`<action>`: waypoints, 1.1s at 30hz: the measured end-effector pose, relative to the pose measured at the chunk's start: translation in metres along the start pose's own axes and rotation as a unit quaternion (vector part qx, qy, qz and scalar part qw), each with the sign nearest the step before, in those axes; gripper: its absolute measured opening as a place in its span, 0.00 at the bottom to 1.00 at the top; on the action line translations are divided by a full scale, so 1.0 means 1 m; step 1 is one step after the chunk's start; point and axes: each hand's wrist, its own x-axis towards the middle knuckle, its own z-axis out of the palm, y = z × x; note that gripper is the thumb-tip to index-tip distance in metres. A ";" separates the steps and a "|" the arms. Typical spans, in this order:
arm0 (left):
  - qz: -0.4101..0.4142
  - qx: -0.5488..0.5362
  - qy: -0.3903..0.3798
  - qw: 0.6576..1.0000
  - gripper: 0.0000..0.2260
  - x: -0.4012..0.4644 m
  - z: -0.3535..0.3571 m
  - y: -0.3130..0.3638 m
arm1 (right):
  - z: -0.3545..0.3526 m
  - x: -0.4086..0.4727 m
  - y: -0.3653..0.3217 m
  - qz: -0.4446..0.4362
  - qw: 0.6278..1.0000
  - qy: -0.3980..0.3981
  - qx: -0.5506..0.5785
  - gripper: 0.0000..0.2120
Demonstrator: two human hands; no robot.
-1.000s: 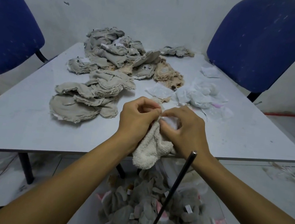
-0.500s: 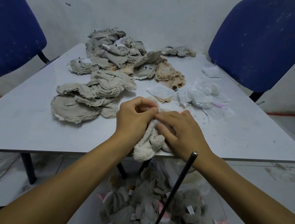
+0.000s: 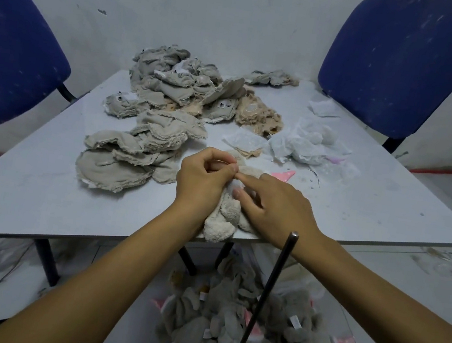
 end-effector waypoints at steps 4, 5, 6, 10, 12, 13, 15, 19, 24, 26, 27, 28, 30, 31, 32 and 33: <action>0.016 0.034 -0.002 0.999 0.07 0.001 0.002 0.000 | -0.002 0.000 0.001 -0.015 0.998 0.004 0.053 0.20; 0.027 0.069 -0.009 0.997 0.06 0.001 0.003 0.001 | -0.005 0.001 0.005 -0.008 0.993 0.006 0.114 0.18; 0.039 0.114 -0.027 0.992 0.04 0.002 0.005 0.001 | -0.008 0.004 0.010 0.016 0.983 0.023 0.180 0.15; 0.037 0.295 -0.103 0.949 0.07 -0.004 0.015 0.000 | -0.015 0.009 0.023 0.117 0.962 0.057 0.242 0.12; 0.045 0.313 -0.117 0.941 0.09 -0.004 0.015 0.004 | -0.014 0.013 0.019 0.086 0.988 -0.019 0.129 0.17; 0.049 0.299 -0.133 0.944 0.13 -0.004 0.013 0.006 | -0.016 0.015 0.018 0.078 0.992 -0.054 0.088 0.17; 0.049 0.228 -0.196 0.952 0.21 -0.001 0.007 0.012 | -0.027 0.021 0.017 0.110 0.983 -0.117 0.084 0.15; 0.043 0.175 -0.296 0.938 0.24 0.001 -0.002 0.014 | -0.040 0.017 0.015 0.101 0.976 -0.173 0.083 0.12; 0.176 0.279 -0.086 0.940 0.12 -0.012 0.008 0.005 | -0.035 0.016 0.003 0.063 0.985 -0.145 0.075 0.15; 0.205 0.322 -0.066 0.922 0.11 -0.013 0.010 0.003 | -0.033 0.016 0.004 0.063 0.985 -0.137 0.087 0.16; 0.200 0.330 -0.082 0.919 0.11 -0.010 0.009 0.003 | -0.031 0.015 0.006 0.064 0.985 -0.123 0.101 0.16; 0.179 0.329 -0.113 0.920 0.12 -0.007 0.007 0.003 | -0.029 0.012 0.007 0.065 0.986 -0.103 0.113 0.16; 0.123 0.310 -0.176 0.926 0.09 -0.003 0.003 0.005 | -0.024 0.008 0.010 0.054 0.989 -0.059 0.122 0.15; 0.106 0.300 -0.189 0.929 0.08 -0.001 0.001 0.004 | -0.022 0.007 0.011 0.048 0.990 -0.045 0.127 0.14; 0.103 0.298 -0.193 0.929 0.08 -0.001 0.000 0.005 | -0.021 0.006 0.013 0.043 0.989 -0.035 0.134 0.13; 0.102 0.298 -0.197 0.929 0.08 -0.001 0.000 0.006 | -0.021 0.005 0.014 0.043 0.988 -0.030 0.142 0.12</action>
